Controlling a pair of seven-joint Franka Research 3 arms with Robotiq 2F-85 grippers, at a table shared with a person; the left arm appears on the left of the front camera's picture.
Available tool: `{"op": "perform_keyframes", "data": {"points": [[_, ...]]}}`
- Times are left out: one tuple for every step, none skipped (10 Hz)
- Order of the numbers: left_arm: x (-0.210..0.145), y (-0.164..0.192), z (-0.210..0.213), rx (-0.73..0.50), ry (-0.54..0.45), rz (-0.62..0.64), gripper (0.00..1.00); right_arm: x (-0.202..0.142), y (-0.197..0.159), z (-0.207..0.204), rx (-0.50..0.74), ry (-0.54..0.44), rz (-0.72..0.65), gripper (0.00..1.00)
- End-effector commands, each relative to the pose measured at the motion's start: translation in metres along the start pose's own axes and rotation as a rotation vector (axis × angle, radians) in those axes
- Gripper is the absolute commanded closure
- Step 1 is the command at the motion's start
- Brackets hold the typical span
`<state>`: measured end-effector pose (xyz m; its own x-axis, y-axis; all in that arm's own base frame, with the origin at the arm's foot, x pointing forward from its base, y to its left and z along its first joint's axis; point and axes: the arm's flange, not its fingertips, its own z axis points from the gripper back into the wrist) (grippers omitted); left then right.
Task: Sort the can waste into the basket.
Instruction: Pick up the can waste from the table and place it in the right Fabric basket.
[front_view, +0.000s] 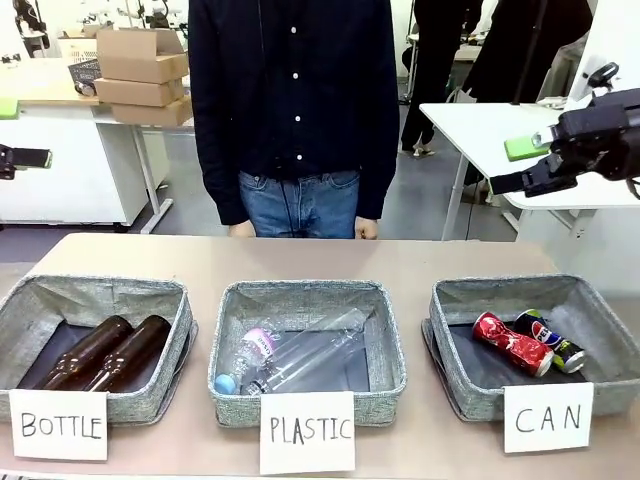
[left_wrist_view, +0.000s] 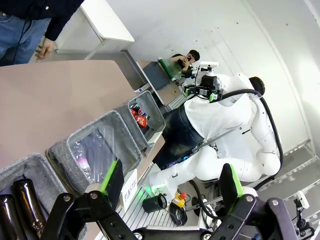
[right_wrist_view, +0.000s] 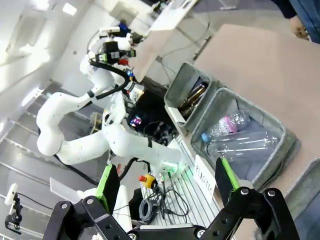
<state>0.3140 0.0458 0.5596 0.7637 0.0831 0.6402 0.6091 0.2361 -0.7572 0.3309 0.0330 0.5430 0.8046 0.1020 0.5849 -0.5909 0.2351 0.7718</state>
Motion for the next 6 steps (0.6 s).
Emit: {"op": "perform_keyframes", "data": {"points": [[0.0012, -0.0026, -0.0010, -0.017, -0.011, 0.002, 0.00, 0.0035, 0.0047, 0.0035, 0.000, 0.018, -0.022, 0.00], [0.0012, -0.0026, -0.0010, -0.017, -0.011, 0.002, 0.00, 0.0035, 0.0047, 0.0035, 0.000, 0.018, -0.022, 0.00], [0.0012, -0.0026, -0.0010, -0.017, -0.011, 0.002, 0.00, 0.0035, 0.0047, 0.0035, 0.000, 0.018, -0.022, 0.00], [0.0012, -0.0026, -0.0010, -0.017, -0.011, 0.002, 0.00, 0.0035, 0.0047, 0.0035, 0.000, 0.018, -0.022, 0.00], [0.0012, -0.0026, -0.0010, -0.017, -0.011, 0.002, 0.00, 0.0035, 0.0047, 0.0035, 0.000, 0.018, -0.022, 0.00], [0.0012, -0.0026, -0.0010, -0.017, -0.011, 0.002, 0.00, 0.0035, 0.0047, 0.0035, 0.000, 0.018, -0.022, 0.00]]}}
